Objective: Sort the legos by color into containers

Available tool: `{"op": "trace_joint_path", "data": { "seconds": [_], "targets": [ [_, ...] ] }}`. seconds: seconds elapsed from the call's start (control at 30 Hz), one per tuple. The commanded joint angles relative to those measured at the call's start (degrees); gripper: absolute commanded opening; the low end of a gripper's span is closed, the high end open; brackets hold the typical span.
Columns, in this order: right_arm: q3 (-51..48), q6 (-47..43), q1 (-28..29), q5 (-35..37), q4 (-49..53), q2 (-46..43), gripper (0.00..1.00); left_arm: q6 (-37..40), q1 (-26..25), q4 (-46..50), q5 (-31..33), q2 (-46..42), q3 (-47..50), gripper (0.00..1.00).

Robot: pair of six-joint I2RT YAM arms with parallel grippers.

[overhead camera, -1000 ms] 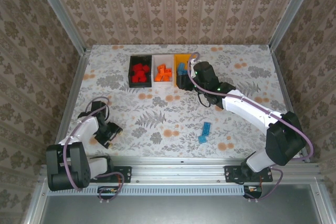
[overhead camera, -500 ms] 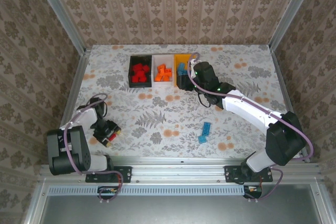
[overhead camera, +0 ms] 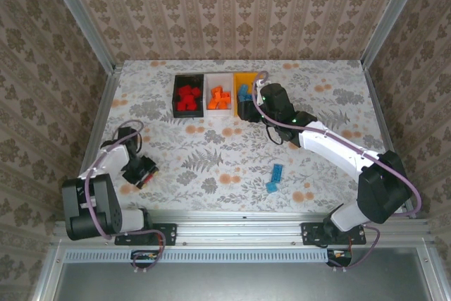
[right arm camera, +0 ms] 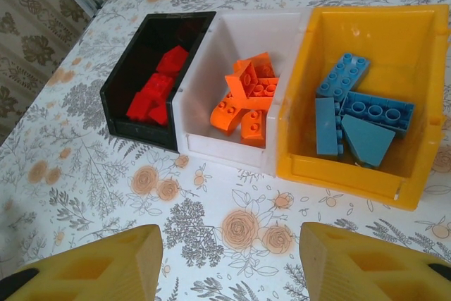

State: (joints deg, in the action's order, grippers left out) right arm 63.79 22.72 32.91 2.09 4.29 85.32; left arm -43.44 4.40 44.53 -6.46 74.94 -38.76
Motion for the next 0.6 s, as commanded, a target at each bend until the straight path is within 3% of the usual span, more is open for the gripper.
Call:
{"op": "trace_joint_path", "data": {
  "seconds": [0.0, 0.17, 0.37, 0.57],
  "targets": [
    [-1.1, -0.2, 0.1, 1.3, -0.7, -2.4, 0.55, 0.6, -2.2, -1.3, 0.0, -2.1, -4.6, 0.45],
    [-2.3, 0.2, -0.6, 1.8, -0.3, -3.8, 0.55, 0.4, -7.3, -1.1, -1.9, 2.9, -17.0, 0.44],
    [-6.1, 1.0, -2.4, 3.0, -0.3, -4.9, 0.55, 5.2, -13.9, -1.7, -3.5, 20.6, -41.7, 0.44],
    [-10.9, 1.1, -4.2, 3.7, 2.6, -8.2, 0.55, 9.3, -16.0, -0.6, -5.3, 39.7, -66.1, 0.44]
  ]
}}
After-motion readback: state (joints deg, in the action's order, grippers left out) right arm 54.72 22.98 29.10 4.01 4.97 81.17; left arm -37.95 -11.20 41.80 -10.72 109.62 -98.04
